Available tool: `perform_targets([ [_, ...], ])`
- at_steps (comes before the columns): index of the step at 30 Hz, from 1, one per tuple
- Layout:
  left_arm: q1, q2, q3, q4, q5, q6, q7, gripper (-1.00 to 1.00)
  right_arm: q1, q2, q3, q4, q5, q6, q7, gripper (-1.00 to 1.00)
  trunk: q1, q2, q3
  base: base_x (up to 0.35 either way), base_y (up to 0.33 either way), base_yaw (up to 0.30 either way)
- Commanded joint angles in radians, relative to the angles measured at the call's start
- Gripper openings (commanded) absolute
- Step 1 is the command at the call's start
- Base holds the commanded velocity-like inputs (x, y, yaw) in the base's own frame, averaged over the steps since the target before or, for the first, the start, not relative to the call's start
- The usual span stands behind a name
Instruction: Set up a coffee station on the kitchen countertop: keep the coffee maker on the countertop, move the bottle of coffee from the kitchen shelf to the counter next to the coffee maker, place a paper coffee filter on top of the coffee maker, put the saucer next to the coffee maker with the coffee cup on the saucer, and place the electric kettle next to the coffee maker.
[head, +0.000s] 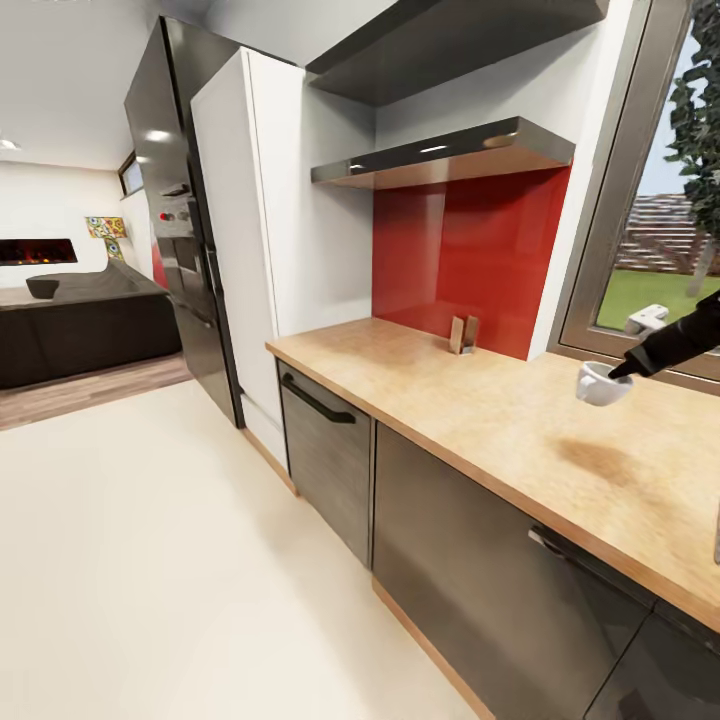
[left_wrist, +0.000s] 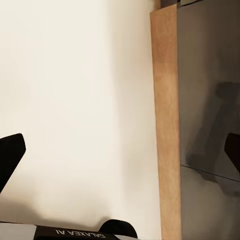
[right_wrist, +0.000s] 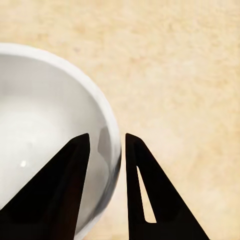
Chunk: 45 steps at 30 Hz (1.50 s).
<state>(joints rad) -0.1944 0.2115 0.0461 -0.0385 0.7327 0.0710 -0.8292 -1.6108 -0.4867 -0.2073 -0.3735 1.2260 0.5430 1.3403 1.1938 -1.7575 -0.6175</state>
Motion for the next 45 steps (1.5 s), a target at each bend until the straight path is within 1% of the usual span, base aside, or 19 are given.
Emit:
perform_targets([
  [1,0.0,0.0,0.004,0.0,0.001,0.007,-0.004,1.0,0.012,0.001,-0.009,-0.011,0.006,0.011,0.009,-1.0,0.0,-0.001,-0.001,-0.007,0.004,0.0],
  [2,0.0,0.0,0.004,0.0,0.001,0.007,-0.004,1.0,0.019,0.001,-0.008,-0.021,0.006,0.011,0.01,-1.0,0.0,-0.001,-0.001,-0.005,0.003,0.0],
  [3,0.0,0.0,0.004,0.0,0.001,0.008,-0.004,1.0,0.04,0.002,-0.008,-0.055,0.006,0.012,0.012,-1.0,0.0,-0.001,-0.001,-0.003,0.002,0.0],
  [4,0.0,0.0,0.004,0.0,0.001,0.007,-0.004,1.0,0.072,0.003,-0.008,-0.109,0.005,0.016,0.014,-1.0,0.0,-0.001,-0.001,-0.002,0.001,0.0],
  [5,0.0,0.0,0.004,0.0,0.001,0.007,-0.004,1.0,0.178,0.008,-0.007,-0.318,0.002,0.085,0.043,-1.0,0.0,-0.001,-0.001,0.0,0.0,0.0],
  [6,0.0,0.0,0.004,0.0,0.001,0.007,-0.004,1.0,0.202,0.009,-0.007,-0.369,0.001,0.109,0.059,-1.0,0.0,-0.001,-0.001,0.0,0.0,0.0],
  [7,0.0,0.0,0.004,0.0,0.001,0.007,-0.004,1.0,0.247,0.01,-0.006,-0.466,0.001,0.158,0.1,-1.0,0.0,-0.001,-0.001,0.0,0.0,0.0],
  [9,0.0,0.0,0.004,0.0,0.001,0.007,-0.004,1.0,0.289,0.01,-0.004,-0.552,0.001,0.199,0.14,-1.0,0.0,-0.001,-0.001,0.0,0.0,0.0],
  [10,0.0,0.0,0.004,0.0,0.001,0.008,-0.004,1.0,0.324,0.011,-0.002,-0.621,0.0,0.227,0.169,-1.0,0.0,-0.001,-0.001,0.0,0.0,0.0],
  [11,0.0,0.0,0.004,0.0,0.001,0.007,-0.004,1.0,0.338,0.011,-0.001,-0.648,0.001,0.237,0.18,-1.0,0.0,-0.001,-0.001,0.0,0.0,0.0],
  [12,0.0,0.0,0.004,0.0,0.001,0.008,-0.004,1.0,0.37,0.013,0.002,-0.701,0.001,0.257,0.2,-1.0,0.0,-0.001,-0.001,0.0,0.0,0.0],
  [13,0.0,0.0,0.004,0.0,0.001,0.007,-0.004,1.0,0.383,0.013,0.002,-0.721,0.001,0.264,0.208,-1.0,0.0,-0.001,-0.001,0.0,0.0,0.0],
  [15,0.0,0.0,0.004,0.0,0.001,0.007,-0.004,1.0,0.404,0.013,0.003,-0.752,0.0,0.275,0.219,-1.0,0.0,-0.001,-0.001,0.0,0.0,0.0],
  [22,0.0,0.0,0.004,0.0,0.001,0.007,-0.004,1.0,0.411,0.013,0.002,-0.754,0.0,0.277,0.221,-1.0,0.0,-0.001,-0.001,-0.064,0.008,0.0],
  [35,0.0,0.0,0.004,0.0,0.001,0.008,-0.004,1.0,0.416,0.013,0.002,-0.753,0.0,0.278,0.221,-1.0,0.0,-0.001,-0.001,-0.277,0.086,-0.008],
  [45,0.0,0.0,0.004,0.0,0.001,0.007,-0.004,1.0,0.416,0.013,0.002,-0.751,0.0,0.278,0.221,-1.0,0.0,-0.001,0.004,-0.075,0.027,-0.21],
])
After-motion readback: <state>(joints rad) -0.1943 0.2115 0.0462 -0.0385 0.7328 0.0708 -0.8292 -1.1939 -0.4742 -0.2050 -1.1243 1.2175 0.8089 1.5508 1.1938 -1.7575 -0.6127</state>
